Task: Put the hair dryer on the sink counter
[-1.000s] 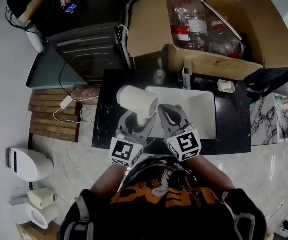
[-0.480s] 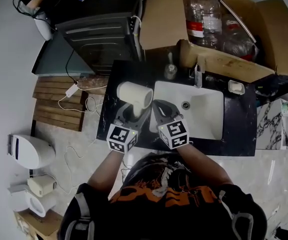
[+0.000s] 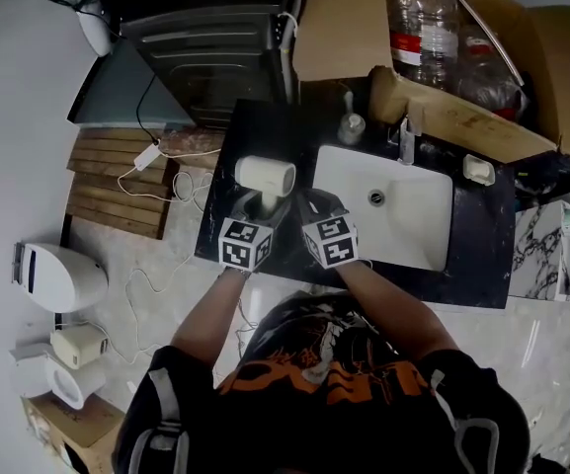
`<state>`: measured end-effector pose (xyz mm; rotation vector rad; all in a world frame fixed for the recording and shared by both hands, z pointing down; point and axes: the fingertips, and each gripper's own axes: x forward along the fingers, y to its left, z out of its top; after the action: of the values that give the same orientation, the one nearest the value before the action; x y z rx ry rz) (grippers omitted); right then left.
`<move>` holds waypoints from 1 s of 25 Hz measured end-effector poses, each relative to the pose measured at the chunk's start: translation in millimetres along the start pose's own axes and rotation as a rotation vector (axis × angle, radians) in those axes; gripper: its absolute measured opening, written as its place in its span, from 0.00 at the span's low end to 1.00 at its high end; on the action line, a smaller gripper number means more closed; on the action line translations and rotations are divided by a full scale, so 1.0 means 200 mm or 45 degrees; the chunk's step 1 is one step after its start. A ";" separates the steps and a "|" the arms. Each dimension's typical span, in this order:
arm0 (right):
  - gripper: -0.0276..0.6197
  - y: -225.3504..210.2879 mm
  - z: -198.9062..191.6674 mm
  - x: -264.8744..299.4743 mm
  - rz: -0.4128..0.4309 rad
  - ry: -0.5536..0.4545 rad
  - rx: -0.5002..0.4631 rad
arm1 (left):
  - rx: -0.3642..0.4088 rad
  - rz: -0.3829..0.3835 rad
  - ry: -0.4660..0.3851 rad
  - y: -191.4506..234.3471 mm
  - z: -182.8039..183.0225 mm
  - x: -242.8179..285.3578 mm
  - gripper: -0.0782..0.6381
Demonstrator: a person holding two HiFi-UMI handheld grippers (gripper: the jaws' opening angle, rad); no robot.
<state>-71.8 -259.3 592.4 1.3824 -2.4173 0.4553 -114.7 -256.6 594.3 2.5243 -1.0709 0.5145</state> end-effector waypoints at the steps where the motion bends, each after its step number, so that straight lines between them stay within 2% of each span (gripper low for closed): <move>1: 0.06 0.02 -0.02 0.03 0.006 0.019 0.000 | -0.007 0.010 0.029 0.03 -0.03 0.01 0.43; 6: 0.06 0.06 -0.09 0.14 0.037 0.094 0.021 | -0.033 0.024 0.136 0.13 -0.12 0.03 0.43; 14: 0.06 0.07 -0.18 0.26 0.020 0.202 0.086 | -0.046 0.030 0.298 0.24 -0.20 0.10 0.43; 18: 0.06 0.04 -0.25 0.30 -0.037 0.267 0.177 | -0.074 0.028 0.377 0.27 -0.23 0.15 0.43; 25: 0.06 0.03 -0.34 0.35 -0.059 0.336 0.184 | -0.060 0.047 0.507 0.33 -0.31 0.22 0.43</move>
<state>-102.9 -280.0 682.8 1.3377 -2.1712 0.7627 -146.6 -297.7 679.8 2.2329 -0.9628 0.9424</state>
